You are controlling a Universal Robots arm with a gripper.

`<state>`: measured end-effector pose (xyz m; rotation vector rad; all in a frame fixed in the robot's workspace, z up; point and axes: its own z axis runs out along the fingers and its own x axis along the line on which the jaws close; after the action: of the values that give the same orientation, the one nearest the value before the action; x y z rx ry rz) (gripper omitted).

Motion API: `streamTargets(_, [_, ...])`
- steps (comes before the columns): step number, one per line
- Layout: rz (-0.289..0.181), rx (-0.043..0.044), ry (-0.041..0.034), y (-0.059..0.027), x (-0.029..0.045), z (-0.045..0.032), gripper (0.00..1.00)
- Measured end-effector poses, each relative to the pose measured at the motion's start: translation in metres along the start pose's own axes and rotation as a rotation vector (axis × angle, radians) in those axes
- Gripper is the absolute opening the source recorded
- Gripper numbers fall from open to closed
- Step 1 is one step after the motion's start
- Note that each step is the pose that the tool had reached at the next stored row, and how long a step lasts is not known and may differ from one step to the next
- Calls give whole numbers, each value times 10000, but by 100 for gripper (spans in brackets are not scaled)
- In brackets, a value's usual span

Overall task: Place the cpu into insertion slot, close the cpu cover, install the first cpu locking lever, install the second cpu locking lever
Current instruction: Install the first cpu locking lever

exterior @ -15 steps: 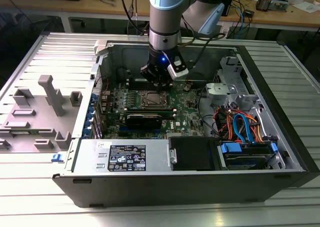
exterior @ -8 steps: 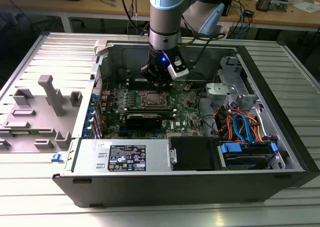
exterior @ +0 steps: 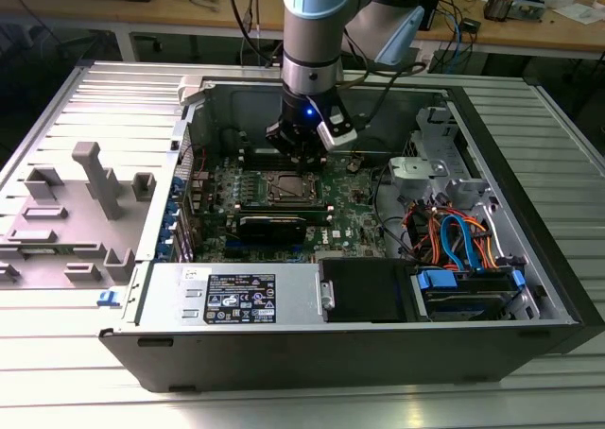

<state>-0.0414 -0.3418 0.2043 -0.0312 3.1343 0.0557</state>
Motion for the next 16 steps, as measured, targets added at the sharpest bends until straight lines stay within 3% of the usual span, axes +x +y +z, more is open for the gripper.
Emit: streamTargets(16, [-1, 7, 0, -1, -14, 15, 11])
